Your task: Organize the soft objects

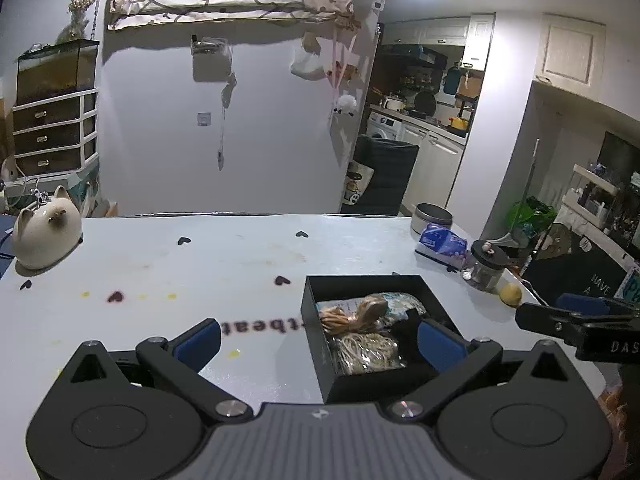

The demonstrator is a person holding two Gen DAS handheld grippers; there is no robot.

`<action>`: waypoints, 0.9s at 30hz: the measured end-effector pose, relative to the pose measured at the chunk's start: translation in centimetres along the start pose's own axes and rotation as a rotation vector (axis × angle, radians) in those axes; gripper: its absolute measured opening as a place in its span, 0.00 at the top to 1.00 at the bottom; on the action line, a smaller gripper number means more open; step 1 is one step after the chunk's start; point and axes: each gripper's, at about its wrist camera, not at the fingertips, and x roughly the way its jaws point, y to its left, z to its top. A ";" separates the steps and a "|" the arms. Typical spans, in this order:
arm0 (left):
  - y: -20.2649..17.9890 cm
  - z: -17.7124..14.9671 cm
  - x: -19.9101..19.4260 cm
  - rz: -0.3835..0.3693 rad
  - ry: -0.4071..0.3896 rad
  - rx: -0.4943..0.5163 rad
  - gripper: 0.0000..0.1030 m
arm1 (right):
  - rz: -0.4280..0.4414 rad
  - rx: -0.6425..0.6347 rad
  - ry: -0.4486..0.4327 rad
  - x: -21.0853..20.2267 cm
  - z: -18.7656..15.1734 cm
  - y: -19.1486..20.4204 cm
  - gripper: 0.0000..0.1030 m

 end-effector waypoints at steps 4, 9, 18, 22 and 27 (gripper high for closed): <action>0.0 -1.2 -1.4 -0.012 -0.009 0.001 0.00 | -0.011 -0.003 -0.009 -1.3 -0.9 0.8 0.00; 0.2 -2.8 -2.5 0.012 -0.006 0.002 0.00 | -0.026 -0.017 -0.020 -2.7 -2.0 1.7 0.00; 1.0 -4.5 -4.1 0.072 -0.014 0.010 0.00 | -0.038 -0.043 -0.041 -4.2 -3.7 3.0 0.00; 1.3 -5.0 -4.5 0.077 -0.008 0.008 0.00 | -0.040 -0.045 -0.045 -4.5 -4.0 3.3 0.00; 1.5 -5.4 -4.8 0.080 -0.003 0.011 0.00 | -0.043 -0.051 -0.048 -4.5 -4.2 3.6 0.00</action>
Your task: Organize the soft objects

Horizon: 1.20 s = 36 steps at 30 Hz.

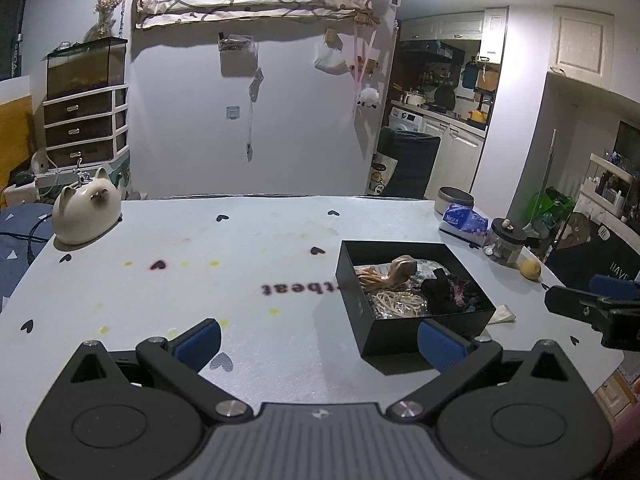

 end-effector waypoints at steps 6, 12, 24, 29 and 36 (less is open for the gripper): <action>0.3 -0.1 -0.2 0.005 -0.002 -0.001 0.00 | 0.002 -0.008 0.000 0.2 0.0 0.4 0.00; 1.0 0.0 -0.4 0.012 -0.004 -0.003 0.00 | 0.003 -0.008 0.002 0.4 0.1 0.6 0.00; 1.0 0.2 -0.3 0.014 -0.003 -0.004 0.00 | 0.009 -0.014 0.010 0.9 0.3 1.2 0.00; 1.1 0.2 -0.3 0.016 -0.003 -0.004 0.00 | 0.012 -0.017 0.010 1.0 0.3 1.2 0.00; 1.0 0.2 -0.3 0.015 -0.003 -0.004 0.00 | 0.013 -0.017 0.009 1.1 0.3 1.2 0.00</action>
